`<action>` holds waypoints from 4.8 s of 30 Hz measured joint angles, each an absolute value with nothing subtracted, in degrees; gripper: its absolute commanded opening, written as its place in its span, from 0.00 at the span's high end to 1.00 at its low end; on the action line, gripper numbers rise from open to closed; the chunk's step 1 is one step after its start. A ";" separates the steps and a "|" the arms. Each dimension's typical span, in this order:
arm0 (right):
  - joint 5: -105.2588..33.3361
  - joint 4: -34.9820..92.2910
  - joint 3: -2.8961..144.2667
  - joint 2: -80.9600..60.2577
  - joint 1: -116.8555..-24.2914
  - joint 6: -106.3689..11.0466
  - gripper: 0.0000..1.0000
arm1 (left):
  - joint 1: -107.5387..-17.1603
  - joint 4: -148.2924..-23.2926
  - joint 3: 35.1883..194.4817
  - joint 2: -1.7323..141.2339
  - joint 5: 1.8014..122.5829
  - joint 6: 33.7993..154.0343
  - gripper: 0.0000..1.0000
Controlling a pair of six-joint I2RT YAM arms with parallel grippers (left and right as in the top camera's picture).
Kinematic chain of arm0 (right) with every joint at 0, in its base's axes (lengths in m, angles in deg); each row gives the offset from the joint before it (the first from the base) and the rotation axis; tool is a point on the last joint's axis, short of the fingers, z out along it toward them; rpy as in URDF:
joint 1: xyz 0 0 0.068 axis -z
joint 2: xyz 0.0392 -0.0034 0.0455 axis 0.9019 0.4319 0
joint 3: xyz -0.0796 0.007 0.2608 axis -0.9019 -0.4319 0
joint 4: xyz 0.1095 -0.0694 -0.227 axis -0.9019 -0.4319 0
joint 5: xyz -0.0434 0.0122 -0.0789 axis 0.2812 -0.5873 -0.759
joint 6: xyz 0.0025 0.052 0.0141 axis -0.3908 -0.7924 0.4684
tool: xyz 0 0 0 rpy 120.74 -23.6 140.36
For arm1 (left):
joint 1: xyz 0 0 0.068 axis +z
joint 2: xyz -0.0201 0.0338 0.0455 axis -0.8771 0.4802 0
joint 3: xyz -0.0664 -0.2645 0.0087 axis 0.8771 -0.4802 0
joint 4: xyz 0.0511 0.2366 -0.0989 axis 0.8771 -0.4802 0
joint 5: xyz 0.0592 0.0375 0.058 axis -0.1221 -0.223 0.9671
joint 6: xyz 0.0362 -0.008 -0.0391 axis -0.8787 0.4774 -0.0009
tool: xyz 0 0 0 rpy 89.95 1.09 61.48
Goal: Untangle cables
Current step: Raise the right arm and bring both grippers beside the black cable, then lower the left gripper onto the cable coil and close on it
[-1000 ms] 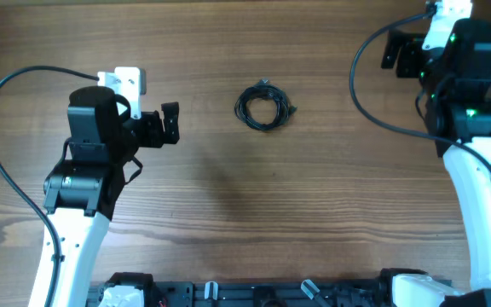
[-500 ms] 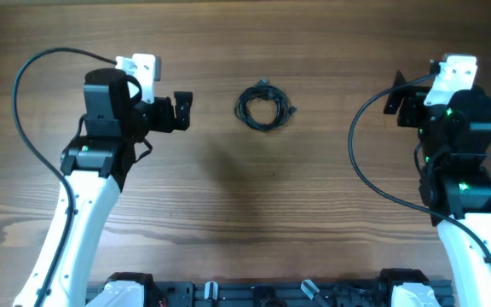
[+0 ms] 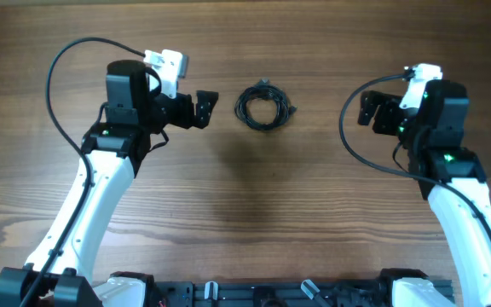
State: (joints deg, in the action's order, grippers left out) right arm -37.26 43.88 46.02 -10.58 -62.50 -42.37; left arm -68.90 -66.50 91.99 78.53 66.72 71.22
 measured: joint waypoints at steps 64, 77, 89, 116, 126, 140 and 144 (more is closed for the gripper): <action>-19.82 40.62 46.02 3.01 -62.50 -31.31 0.00 | -81.62 -45.56 91.99 104.49 76.55 71.22 0.18; -12.83 39.94 46.02 3.01 -62.50 -32.38 0.00 | -81.62 -38.88 91.99 110.72 74.41 67.33 0.23; -9.59 39.83 46.02 3.01 -62.50 -33.74 0.00 | -81.62 -35.62 92.06 112.71 72.44 64.95 0.33; -10.62 39.62 46.02 3.01 -62.50 -34.15 0.00 | -81.62 -42.26 96.34 108.30 71.22 65.69 0.65; -10.60 39.55 46.02 3.01 -62.50 -34.13 0.00 | -81.62 -45.17 97.26 102.42 71.24 63.72 0.18; -10.53 39.57 46.02 3.01 -62.50 -34.63 0.00 | -79.02 -62.02 116.47 116.19 71.31 61.21 0.15; -10.53 39.57 46.02 3.01 -62.50 -34.63 0.00 | -79.02 -65.43 116.98 116.21 71.24 61.19 0.21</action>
